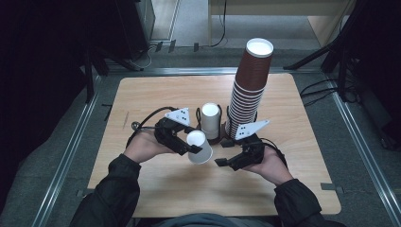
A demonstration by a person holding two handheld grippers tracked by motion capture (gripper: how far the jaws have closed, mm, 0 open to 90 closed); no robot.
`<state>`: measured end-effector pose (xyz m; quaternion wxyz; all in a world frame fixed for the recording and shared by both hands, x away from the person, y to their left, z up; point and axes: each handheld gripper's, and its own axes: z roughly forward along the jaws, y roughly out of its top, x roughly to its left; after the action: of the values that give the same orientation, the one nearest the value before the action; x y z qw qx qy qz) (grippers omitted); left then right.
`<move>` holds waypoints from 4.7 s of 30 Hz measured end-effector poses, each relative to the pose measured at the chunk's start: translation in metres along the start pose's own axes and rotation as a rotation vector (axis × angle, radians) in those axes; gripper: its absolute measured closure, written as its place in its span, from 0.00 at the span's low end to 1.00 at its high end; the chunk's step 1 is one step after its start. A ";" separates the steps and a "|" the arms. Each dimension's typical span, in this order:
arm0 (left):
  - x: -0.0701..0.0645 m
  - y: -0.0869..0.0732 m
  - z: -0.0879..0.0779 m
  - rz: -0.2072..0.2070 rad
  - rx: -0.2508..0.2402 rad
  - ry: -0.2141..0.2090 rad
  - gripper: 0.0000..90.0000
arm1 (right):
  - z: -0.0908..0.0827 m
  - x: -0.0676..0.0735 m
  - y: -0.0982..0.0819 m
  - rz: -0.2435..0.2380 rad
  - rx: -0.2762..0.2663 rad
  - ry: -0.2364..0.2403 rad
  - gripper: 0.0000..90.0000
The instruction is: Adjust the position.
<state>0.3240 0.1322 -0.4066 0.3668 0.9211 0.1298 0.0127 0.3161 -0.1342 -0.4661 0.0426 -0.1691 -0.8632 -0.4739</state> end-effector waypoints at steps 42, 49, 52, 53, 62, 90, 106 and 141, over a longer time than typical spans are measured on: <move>-0.024 0.009 0.037 0.041 0.050 -0.131 0.38 | 0.038 0.015 0.001 -0.128 0.084 0.104 0.31; -0.024 0.009 0.037 0.004 0.040 -0.118 0.23 | 0.037 0.014 0.001 -0.123 0.080 0.088 0.33; -0.023 0.009 0.033 -0.019 0.031 -0.099 0.14 | 0.034 0.011 0.000 -0.111 0.076 0.078 0.33; -0.022 0.008 0.031 -0.023 0.018 -0.096 0.14 | 0.033 0.010 0.000 -0.111 0.068 0.076 0.33; -0.011 -0.011 0.019 -0.120 -0.038 -0.105 0.07 | 0.023 0.006 -0.001 -0.100 0.007 0.061 0.33; -0.018 -0.029 0.052 -0.142 -0.027 -0.130 0.02 | 0.013 0.011 0.000 -0.102 -0.250 0.122 0.32; -0.019 -0.028 0.056 -0.142 -0.045 -0.152 0.08 | 0.022 0.018 0.003 -0.044 -0.277 0.111 0.33; -0.013 -0.032 0.047 -0.126 -0.054 -0.200 0.29 | 0.018 0.015 0.005 -0.008 -0.259 0.123 0.23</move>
<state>0.3093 0.1197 -0.4622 0.4026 0.8976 0.1501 -0.0988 0.3056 -0.1128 -0.4689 0.0714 -0.1401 -0.7913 -0.5908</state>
